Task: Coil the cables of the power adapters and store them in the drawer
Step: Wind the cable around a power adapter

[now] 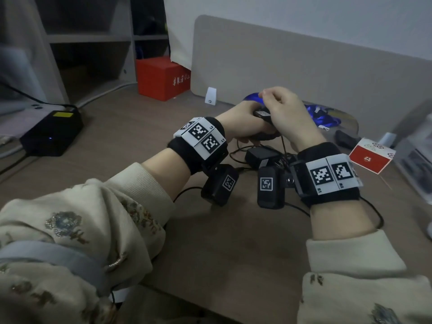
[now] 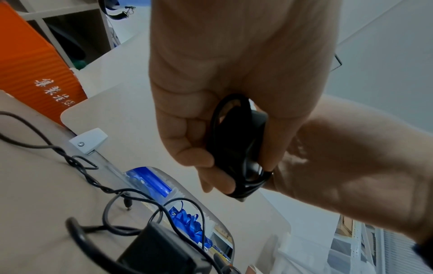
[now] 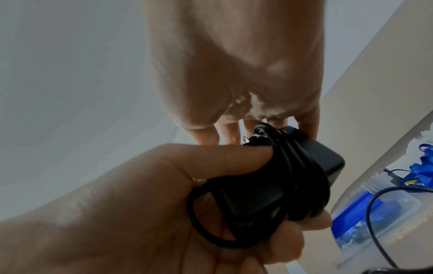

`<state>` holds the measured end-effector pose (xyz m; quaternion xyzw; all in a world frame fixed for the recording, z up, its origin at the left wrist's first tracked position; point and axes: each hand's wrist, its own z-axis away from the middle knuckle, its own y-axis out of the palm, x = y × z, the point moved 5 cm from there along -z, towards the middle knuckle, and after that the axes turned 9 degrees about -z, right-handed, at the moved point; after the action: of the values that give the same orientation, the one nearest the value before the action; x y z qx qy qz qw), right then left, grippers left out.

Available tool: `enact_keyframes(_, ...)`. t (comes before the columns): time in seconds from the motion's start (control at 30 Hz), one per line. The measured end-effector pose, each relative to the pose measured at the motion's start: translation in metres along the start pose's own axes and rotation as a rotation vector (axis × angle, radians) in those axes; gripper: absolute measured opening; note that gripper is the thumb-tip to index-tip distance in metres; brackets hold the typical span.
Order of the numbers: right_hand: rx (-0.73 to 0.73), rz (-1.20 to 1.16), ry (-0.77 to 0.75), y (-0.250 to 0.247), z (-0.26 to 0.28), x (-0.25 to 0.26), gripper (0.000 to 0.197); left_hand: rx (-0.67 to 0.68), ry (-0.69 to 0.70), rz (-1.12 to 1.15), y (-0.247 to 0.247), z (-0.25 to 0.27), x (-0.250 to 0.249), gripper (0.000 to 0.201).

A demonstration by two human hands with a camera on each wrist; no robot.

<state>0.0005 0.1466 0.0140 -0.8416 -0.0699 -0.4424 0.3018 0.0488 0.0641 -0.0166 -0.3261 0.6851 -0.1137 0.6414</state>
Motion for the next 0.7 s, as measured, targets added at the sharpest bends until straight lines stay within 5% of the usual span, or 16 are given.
enact_keyframes(0.43,0.070,-0.178,0.043,0.031,0.020,0.041,0.028,-0.175,-0.126,0.357,-0.073,0.072,0.017,0.034)
enact_keyframes(0.7,0.244,-0.352,0.015,0.104,0.027,0.110,0.032,-0.411,-0.178,0.163,-0.140,0.138,0.024,0.041)
